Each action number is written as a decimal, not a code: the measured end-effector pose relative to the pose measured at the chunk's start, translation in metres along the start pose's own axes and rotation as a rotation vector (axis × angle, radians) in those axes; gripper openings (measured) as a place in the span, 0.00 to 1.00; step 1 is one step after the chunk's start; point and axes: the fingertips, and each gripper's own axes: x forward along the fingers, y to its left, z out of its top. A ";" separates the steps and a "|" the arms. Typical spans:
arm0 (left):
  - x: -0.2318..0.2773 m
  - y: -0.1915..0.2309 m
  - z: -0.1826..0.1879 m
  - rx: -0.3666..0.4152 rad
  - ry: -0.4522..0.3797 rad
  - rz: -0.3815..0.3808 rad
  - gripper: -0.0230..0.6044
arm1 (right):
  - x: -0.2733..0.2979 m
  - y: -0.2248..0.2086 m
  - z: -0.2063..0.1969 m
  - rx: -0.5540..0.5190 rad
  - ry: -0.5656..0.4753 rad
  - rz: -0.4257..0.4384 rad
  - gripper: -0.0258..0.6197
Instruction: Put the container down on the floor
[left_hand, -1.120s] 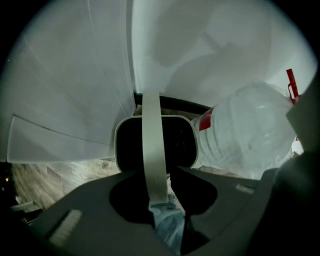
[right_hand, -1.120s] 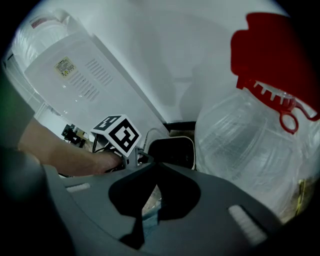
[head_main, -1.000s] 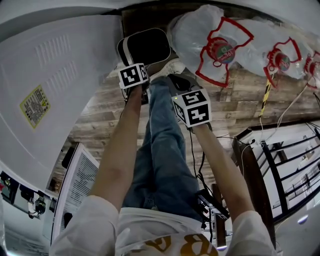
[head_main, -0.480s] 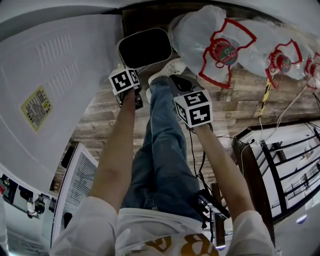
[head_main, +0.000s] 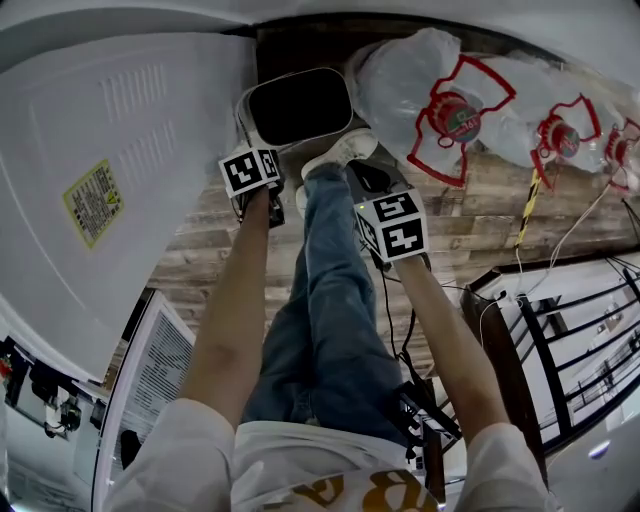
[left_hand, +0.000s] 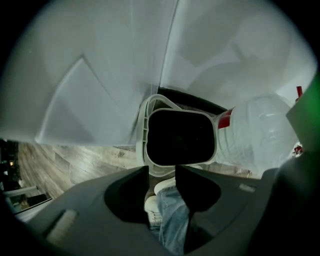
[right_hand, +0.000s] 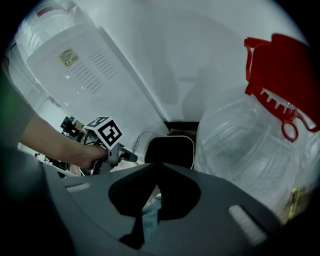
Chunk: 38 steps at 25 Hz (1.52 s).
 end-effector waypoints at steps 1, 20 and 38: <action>-0.003 0.000 0.002 0.004 -0.009 -0.003 0.30 | -0.002 0.001 0.000 -0.002 -0.004 -0.004 0.08; -0.137 -0.049 0.043 0.028 -0.284 -0.132 0.04 | -0.081 0.041 0.058 -0.080 -0.160 -0.059 0.08; -0.347 -0.116 0.050 0.177 -0.636 -0.454 0.04 | -0.232 0.092 0.137 -0.219 -0.357 -0.141 0.08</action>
